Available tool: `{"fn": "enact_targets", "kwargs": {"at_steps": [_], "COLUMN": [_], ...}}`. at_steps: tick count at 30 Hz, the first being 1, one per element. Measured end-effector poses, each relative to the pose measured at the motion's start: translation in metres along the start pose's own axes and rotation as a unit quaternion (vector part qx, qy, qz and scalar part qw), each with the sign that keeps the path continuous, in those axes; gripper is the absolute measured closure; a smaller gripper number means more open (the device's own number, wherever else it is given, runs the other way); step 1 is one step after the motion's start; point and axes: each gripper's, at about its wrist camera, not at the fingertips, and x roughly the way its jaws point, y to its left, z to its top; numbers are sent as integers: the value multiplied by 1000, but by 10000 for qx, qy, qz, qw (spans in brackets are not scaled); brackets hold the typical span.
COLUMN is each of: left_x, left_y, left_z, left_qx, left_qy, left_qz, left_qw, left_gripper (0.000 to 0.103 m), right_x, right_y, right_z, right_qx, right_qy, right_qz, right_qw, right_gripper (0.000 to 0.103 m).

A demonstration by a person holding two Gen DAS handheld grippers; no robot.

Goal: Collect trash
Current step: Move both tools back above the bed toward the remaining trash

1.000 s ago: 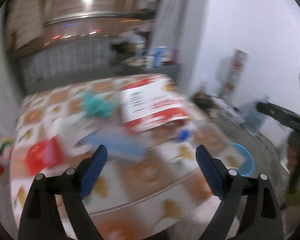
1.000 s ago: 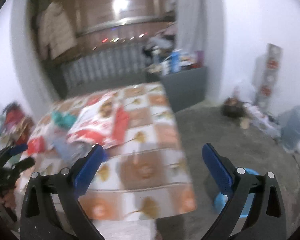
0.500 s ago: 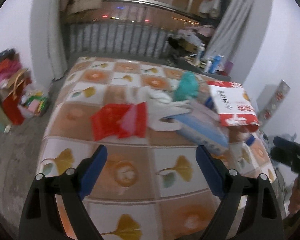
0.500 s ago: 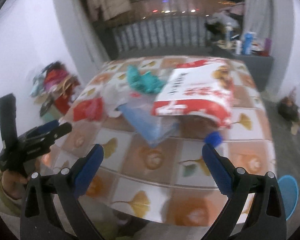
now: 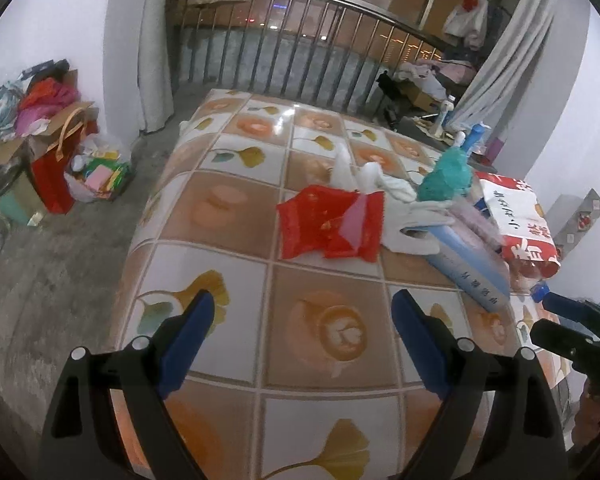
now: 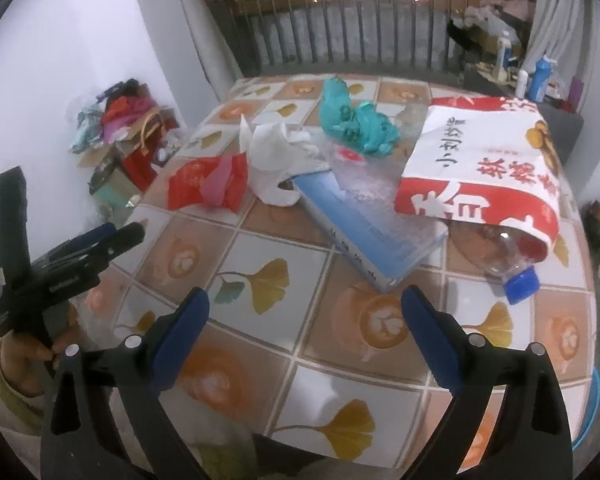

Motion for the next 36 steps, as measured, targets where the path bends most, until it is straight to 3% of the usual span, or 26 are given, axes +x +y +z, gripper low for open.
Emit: {"fn": "enact_targets", "kwargs": {"at_steps": [23, 36], "left_x": [9, -1], "left_y": [28, 45], "left_z": [-5, -1], "left_qx": [-271, -652], "left_qy": [120, -41], "left_qz": [67, 144], "left_qw": [9995, 9978], "left_gripper": [15, 15], "right_x": [16, 18], "right_y": [3, 2], "right_z": [5, 9], "right_qx": [73, 117], "right_qy": [271, 288], "right_qz": [-142, -15], "right_qw": [9995, 9995], "right_gripper": [14, 14]}}
